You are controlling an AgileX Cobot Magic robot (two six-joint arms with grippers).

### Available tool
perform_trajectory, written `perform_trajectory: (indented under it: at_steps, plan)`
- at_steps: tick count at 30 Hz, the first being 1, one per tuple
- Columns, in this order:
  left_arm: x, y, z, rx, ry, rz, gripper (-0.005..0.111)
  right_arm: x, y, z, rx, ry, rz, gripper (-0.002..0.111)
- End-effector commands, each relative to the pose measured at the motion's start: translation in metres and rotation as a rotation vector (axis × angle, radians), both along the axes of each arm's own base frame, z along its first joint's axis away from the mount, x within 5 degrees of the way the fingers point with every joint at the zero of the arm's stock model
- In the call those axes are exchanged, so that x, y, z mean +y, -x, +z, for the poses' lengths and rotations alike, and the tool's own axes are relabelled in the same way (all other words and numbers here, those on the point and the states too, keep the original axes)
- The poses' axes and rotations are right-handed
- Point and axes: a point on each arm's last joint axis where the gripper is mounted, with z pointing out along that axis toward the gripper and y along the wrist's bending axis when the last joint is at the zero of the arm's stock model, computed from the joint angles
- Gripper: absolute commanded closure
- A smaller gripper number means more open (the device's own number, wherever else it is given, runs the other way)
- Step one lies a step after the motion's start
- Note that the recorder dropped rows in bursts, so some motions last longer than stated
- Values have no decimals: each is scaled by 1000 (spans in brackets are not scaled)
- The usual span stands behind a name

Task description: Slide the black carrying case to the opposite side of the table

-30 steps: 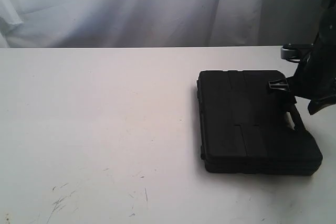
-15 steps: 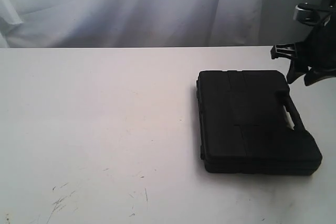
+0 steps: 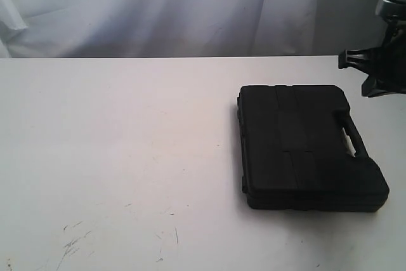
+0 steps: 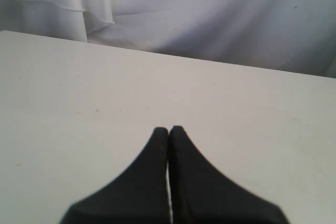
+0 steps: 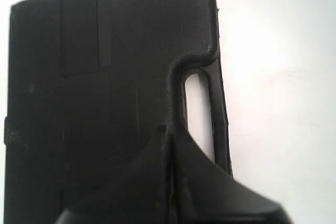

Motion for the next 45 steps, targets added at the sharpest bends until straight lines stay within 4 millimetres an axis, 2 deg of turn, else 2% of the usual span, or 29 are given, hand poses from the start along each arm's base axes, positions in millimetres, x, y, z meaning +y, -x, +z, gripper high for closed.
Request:
perform_trajectory:
  at_steps: [1,19,24,34,45]
  plan:
    - [0,0,-1,-5,1,3,107,3,25,9,-143,-31,1,108]
    - [0,0,-1,-5,1,3,107,0,111,53,-349,-166,-10,108]
    - [0,0,-1,-5,1,3,107,-4,130,56,-385,-175,-7,108]
    - [0,0,-1,-5,1,3,107,-8,147,71,-464,-196,-6,108]
    - [0,0,-1,-5,1,3,107,-10,153,72,-480,-116,76,108]
